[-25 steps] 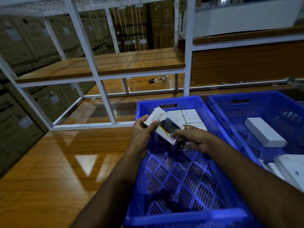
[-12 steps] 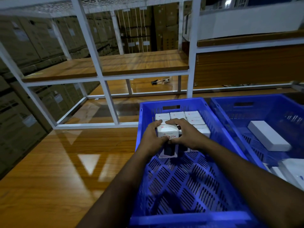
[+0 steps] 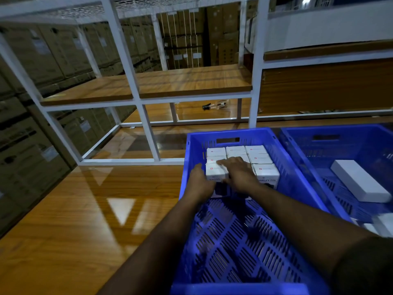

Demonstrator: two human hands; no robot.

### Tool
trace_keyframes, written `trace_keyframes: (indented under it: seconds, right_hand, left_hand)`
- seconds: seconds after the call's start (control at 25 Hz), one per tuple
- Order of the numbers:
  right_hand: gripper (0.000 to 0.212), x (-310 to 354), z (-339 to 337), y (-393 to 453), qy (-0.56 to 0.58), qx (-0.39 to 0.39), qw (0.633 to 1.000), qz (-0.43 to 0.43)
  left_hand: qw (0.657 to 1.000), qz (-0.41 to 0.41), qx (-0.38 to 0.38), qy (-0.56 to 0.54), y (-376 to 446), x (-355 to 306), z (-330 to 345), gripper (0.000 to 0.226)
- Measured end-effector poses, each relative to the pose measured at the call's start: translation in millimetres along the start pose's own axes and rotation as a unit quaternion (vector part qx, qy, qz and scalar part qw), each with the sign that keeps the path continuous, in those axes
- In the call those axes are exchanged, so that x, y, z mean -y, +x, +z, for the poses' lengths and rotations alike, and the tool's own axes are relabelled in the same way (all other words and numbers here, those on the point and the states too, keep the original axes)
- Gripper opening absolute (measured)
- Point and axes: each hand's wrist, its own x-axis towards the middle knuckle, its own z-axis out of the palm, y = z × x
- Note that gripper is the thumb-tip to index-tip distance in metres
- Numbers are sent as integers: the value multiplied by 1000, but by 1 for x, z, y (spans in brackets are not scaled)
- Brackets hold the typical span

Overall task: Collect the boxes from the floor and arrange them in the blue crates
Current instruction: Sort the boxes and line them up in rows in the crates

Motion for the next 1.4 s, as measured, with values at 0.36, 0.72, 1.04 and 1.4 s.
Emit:
trace_keyframes:
  seconds: [0.36,0.72,1.04,1.4]
  right_hand:
    - [71,-19,13,-13,-57,10,998,-30]
    - [64,-55,-12,-7,-38,-24,986,159]
    - [66,-57,4,-11,-96,32,983,155]
    - [66,-58,6,-9,-96,39,983,154]
  left_hand:
    - [996,-67,63,-2,32,1,25,59]
    - [981,-71,56,174,49,-5,46,73]
    - [898,145,64,410,65,5,69,61]
    - [882,158,40,441,59,6,77,61]
